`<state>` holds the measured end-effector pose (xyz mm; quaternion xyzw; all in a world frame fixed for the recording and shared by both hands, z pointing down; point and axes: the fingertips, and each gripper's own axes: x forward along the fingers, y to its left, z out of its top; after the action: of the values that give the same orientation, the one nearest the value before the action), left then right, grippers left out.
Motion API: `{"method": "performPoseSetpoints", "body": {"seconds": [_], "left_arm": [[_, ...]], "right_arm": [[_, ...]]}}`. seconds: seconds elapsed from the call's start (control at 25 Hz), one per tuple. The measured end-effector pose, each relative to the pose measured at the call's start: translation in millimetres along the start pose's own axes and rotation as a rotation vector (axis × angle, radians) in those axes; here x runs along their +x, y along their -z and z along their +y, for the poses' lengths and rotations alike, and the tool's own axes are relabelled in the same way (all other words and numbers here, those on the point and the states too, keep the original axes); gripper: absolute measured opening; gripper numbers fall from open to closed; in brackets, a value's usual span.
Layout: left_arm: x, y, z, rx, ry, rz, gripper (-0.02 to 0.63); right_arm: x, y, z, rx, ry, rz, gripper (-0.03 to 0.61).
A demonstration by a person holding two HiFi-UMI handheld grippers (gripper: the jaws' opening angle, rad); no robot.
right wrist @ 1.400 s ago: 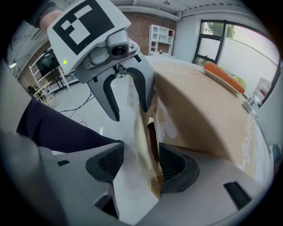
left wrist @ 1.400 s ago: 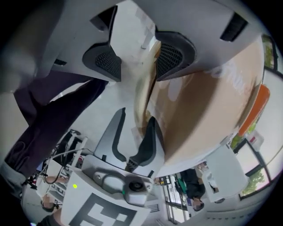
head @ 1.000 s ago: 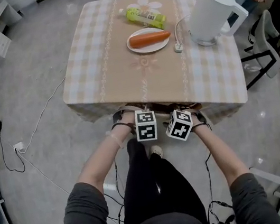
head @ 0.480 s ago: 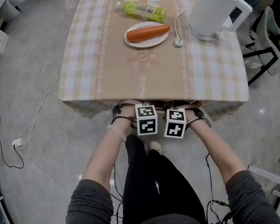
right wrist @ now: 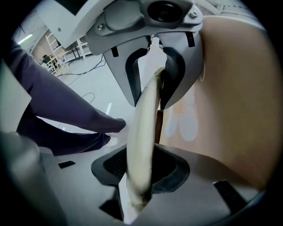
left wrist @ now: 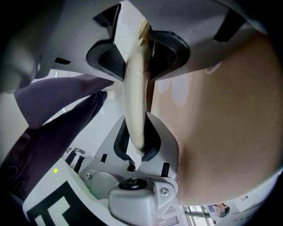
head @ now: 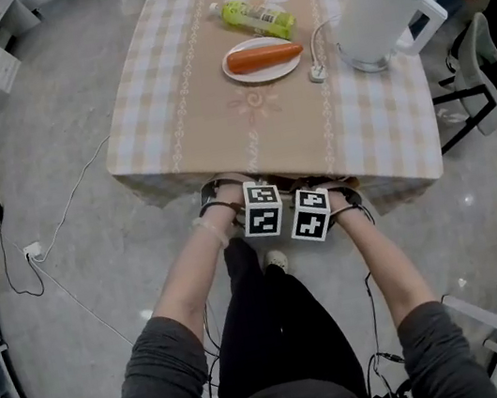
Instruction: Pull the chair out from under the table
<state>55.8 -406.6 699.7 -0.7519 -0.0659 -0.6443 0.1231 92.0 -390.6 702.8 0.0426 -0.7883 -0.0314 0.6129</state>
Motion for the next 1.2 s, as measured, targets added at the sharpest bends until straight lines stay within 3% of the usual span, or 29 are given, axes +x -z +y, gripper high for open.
{"method": "performPoseSetpoints", "body": {"seconds": [0.2, 1.2], "left_arm": [[-1, -1, -6, 0.011, 0.027, 0.032, 0.173], [-4, -9, -54, 0.031, 0.068, 0.034, 0.166]], "right_arm": [[-1, 1, 3, -0.021, -0.002, 0.014, 0.135], [-2, 1, 48, -0.061, -0.009, 0.075, 0.135]]}}
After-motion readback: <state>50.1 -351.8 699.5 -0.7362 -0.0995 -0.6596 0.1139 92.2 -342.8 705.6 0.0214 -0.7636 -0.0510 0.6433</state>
